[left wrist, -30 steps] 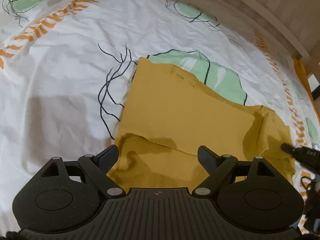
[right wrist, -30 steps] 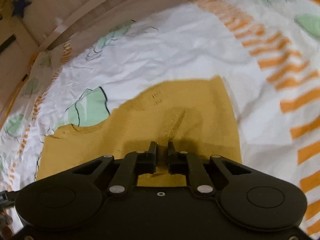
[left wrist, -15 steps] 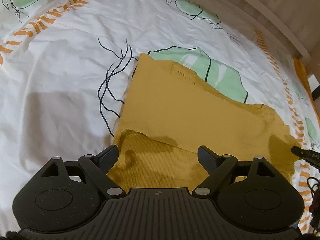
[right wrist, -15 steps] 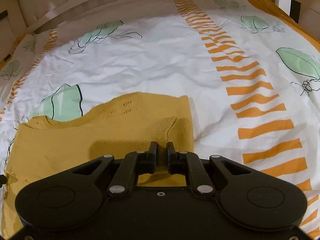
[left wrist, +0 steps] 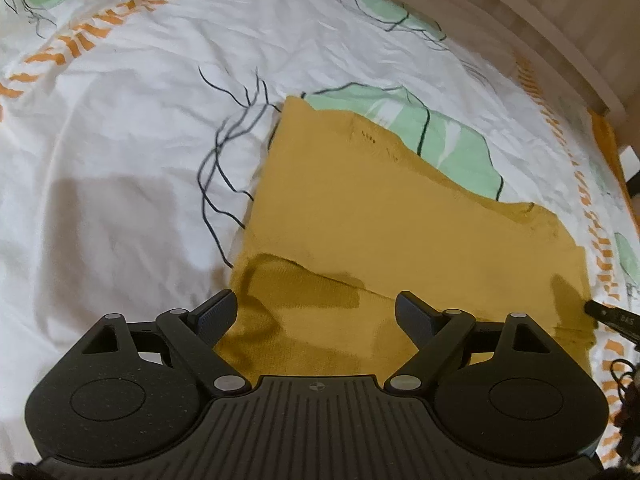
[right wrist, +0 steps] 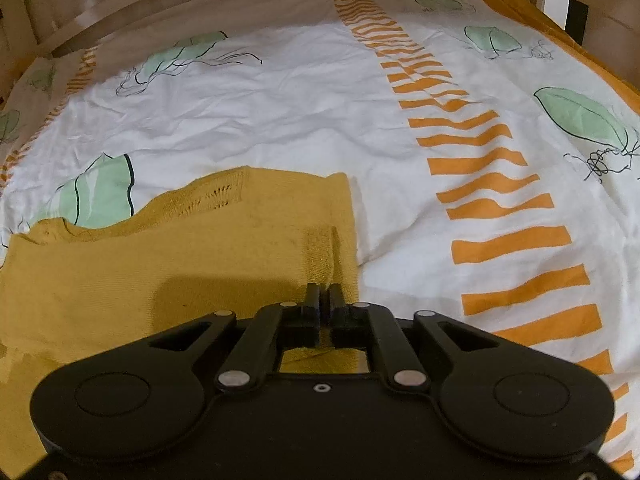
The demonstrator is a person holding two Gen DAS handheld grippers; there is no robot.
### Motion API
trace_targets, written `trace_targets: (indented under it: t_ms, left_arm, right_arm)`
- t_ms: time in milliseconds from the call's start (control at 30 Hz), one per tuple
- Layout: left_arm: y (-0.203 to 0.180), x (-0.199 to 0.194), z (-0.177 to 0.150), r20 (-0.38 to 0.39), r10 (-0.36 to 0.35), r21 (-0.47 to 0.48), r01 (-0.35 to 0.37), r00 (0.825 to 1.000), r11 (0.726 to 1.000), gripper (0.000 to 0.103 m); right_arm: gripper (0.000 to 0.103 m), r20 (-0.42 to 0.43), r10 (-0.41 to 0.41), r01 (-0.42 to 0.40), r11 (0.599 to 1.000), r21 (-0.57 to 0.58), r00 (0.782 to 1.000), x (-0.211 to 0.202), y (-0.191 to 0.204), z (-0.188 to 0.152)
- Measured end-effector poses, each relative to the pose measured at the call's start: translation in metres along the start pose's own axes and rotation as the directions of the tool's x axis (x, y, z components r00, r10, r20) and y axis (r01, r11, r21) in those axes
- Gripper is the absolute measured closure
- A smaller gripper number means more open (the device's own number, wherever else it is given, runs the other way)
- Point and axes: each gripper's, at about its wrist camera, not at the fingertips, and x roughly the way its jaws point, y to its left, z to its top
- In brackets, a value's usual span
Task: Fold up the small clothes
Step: 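Fold the held side edge inward over the body and open the right gripper, then move both open grippers over the sweater strip toward its hem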
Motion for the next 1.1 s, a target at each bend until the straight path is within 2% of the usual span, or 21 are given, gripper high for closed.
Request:
trace_targets:
  t_ms: [133, 167, 200, 267, 300, 533, 600, 900, 1100]
  left_arm:
    - [0.003, 0.012, -0.003, -0.049, -0.029, -0.002, 0.029, 0.998, 1.000, 0.017]
    - [0.003, 0.013, -0.004, -0.045, -0.026, 0.003, 0.026, 0.999, 1.000, 0.017]
    - [0.002, 0.013, -0.004, -0.040, -0.022, 0.013, 0.022, 0.999, 1.000, 0.016]
    - [0.000, 0.012, -0.005, -0.035, -0.013, 0.032, 0.014, 0.999, 0.999, 0.016]
    - [-0.001, 0.012, -0.006, -0.033, -0.010, 0.038, 0.011, 0.999, 0.999, 0.016]
    - [-0.003, 0.010, -0.005, -0.018, -0.003, 0.057, 0.004, 1.000, 0.998, 0.016]
    - [-0.003, 0.008, -0.004, -0.012, -0.001, 0.058, 0.002, 1.000, 0.998, 0.016]
    - [-0.003, -0.003, -0.009, 0.012, 0.002, 0.084, -0.003, 1.000, 0.996, 0.016]
    - [0.006, -0.023, -0.018, 0.039, 0.003, 0.102, -0.007, 0.999, 0.995, 0.016]
  right_arm:
    - [0.083, 0.004, 0.015, -0.015, 1.000, 0.022, 1.000, 0.000, -0.004, -0.005]
    - [0.076, 0.007, 0.019, -0.019, 0.999, 0.028, 1.000, -0.001, -0.005, -0.006]
    - [0.061, 0.009, 0.025, -0.025, 0.999, 0.035, 1.000, -0.002, -0.006, -0.007]
    - [0.043, 0.009, 0.030, -0.031, 0.999, 0.044, 1.000, -0.003, -0.008, -0.008]
    - [0.041, 0.012, 0.034, -0.034, 0.998, 0.047, 0.999, -0.005, -0.008, -0.009]
    - [0.040, 0.042, 0.081, -0.085, 0.991, 0.103, 0.996, -0.018, -0.015, -0.016]
    - [0.035, 0.049, 0.108, -0.113, 0.986, 0.121, 0.993, -0.025, -0.017, -0.020]
    - [0.032, 0.036, 0.182, -0.186, 0.966, 0.178, 0.983, -0.069, -0.020, -0.058]
    - [0.028, 0.054, 0.185, -0.191, 0.967, 0.169, 0.981, -0.101, -0.020, -0.086]
